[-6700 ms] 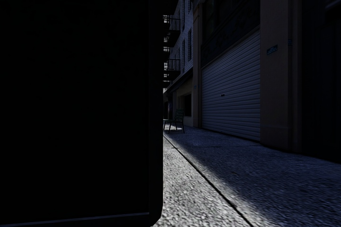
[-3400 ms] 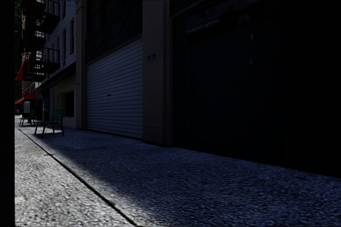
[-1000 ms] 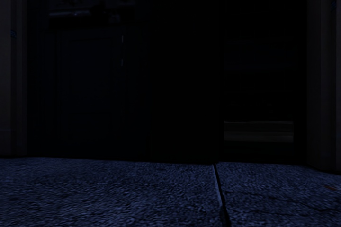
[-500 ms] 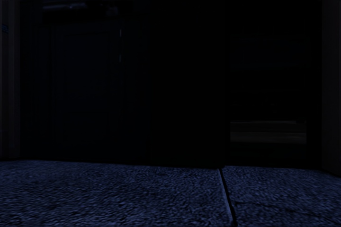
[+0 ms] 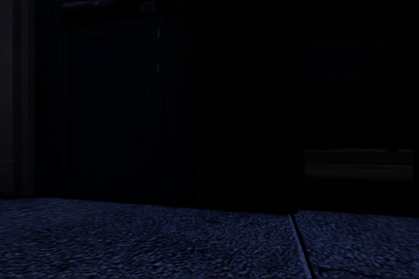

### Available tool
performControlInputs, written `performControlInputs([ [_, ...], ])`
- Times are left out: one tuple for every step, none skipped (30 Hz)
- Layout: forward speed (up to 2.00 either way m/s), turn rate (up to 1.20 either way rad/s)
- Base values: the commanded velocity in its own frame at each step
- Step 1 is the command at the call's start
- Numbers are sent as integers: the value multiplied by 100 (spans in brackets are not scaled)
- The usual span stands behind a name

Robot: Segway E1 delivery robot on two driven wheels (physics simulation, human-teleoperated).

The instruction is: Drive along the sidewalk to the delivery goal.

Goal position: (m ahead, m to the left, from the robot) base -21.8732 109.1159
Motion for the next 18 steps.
performControlInputs([
  [42, 33],
  [42, 34],
  [42, 34],
  [42, 34],
  [42, 34],
  [43, 34],
  [44, 42],
  [44, 42],
  [62, 44],
  [65, 45],
  [65, 45],
  [65, 46],
  [66, 47],
  [66, 48],
  [66, 48],
  [67, 48],
  [67, 49],
  [68, 50],
])
